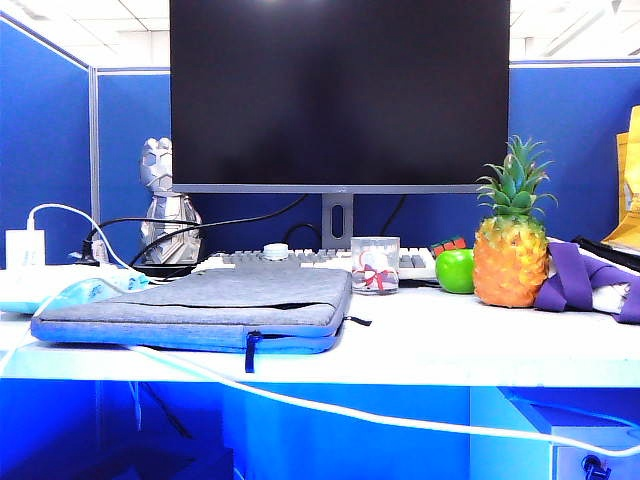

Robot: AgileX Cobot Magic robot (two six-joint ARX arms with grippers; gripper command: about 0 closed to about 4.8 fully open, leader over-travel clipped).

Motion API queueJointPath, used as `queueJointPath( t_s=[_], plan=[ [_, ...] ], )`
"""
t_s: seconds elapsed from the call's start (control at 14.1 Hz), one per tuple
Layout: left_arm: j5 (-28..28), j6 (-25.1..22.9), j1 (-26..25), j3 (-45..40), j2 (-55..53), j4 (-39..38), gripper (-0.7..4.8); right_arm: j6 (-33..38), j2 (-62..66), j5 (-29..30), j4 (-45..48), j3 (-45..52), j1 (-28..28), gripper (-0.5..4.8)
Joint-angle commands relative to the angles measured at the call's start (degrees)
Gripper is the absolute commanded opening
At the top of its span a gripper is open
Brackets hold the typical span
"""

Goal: Pick up the pineapple and place it above the gray bag.

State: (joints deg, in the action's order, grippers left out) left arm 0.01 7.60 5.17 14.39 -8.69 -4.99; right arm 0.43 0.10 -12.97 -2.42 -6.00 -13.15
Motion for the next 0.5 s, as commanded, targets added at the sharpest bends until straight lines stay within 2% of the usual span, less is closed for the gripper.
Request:
queueJointPath(
  t_s=[0.07, 0.5],
  plan=[
    [0.2, 0.3, 0.0, 0.2, 0.0, 0.8, 0.3, 0.2, 0.0, 0.0, 1.0, -0.4, 0.0, 0.04],
    [0.2, 0.3, 0.0, 0.2, 0.0, 0.9, 0.3, 1.6, 0.0, -0.2, 1.0, -0.4, 0.0, 0.04]
  ],
)
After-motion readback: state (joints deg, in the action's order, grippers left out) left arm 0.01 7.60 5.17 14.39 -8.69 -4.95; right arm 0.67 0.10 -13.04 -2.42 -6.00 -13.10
